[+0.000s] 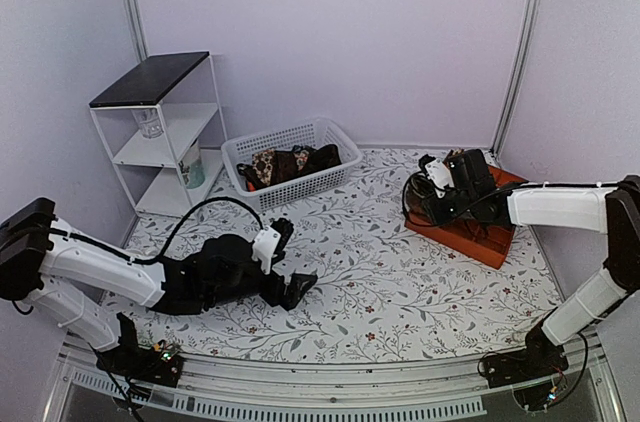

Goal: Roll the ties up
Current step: Place the tie in the storage box.

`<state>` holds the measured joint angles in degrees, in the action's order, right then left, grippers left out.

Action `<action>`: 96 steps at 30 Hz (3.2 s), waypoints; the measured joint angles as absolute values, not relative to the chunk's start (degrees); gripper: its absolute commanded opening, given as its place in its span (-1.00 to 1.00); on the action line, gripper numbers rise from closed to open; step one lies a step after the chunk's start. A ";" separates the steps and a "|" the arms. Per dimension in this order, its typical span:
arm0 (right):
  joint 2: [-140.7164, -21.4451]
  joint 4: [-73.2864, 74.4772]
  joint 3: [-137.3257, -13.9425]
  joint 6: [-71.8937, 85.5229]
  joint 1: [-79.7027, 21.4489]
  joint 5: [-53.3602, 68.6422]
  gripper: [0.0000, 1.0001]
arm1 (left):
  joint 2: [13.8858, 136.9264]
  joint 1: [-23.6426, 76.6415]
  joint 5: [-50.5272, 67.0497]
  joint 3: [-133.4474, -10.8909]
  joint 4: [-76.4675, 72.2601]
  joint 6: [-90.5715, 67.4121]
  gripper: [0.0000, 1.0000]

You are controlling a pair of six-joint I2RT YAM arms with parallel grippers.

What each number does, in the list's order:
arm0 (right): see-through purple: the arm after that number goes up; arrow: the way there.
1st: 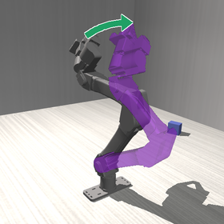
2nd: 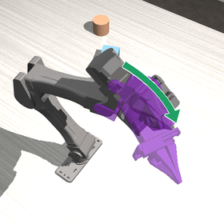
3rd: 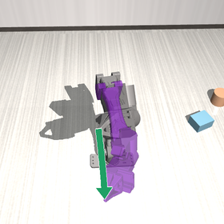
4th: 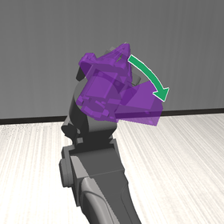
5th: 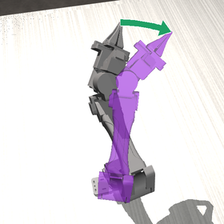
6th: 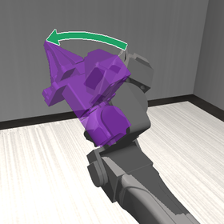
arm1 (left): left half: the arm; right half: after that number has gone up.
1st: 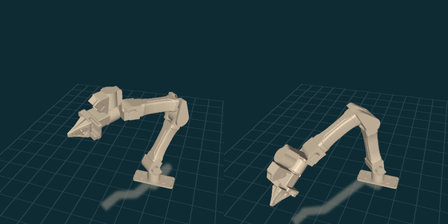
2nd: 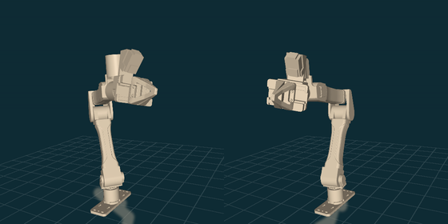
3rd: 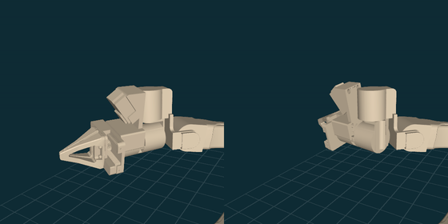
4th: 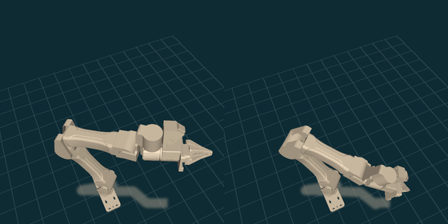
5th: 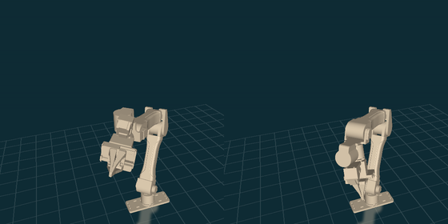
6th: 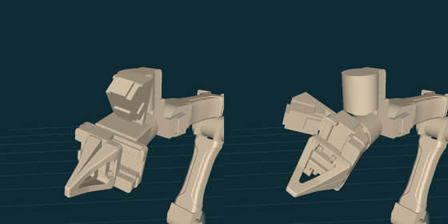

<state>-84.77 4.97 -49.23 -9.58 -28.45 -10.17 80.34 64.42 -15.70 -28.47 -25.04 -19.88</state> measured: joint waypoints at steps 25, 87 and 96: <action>-94.61 2.11 -52.84 9.72 -26.17 -12.19 -0.06 | 80.09 64.31 -15.97 -29.95 -21.63 -20.18 0.97; -108.90 35.18 -72.69 18.15 -28.51 -27.38 -0.10 | 65.01 64.31 -16.16 -23.79 -18.81 -22.65 0.97; -113.54 39.27 -79.44 11.92 -27.18 -24.67 -0.10 | 64.79 64.31 -17.58 -23.62 -18.70 -23.20 0.97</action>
<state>-113.54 39.27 -79.44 11.92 -27.18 -24.67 64.79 64.31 -17.58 -23.62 -18.70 -23.20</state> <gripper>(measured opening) 0.451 0.985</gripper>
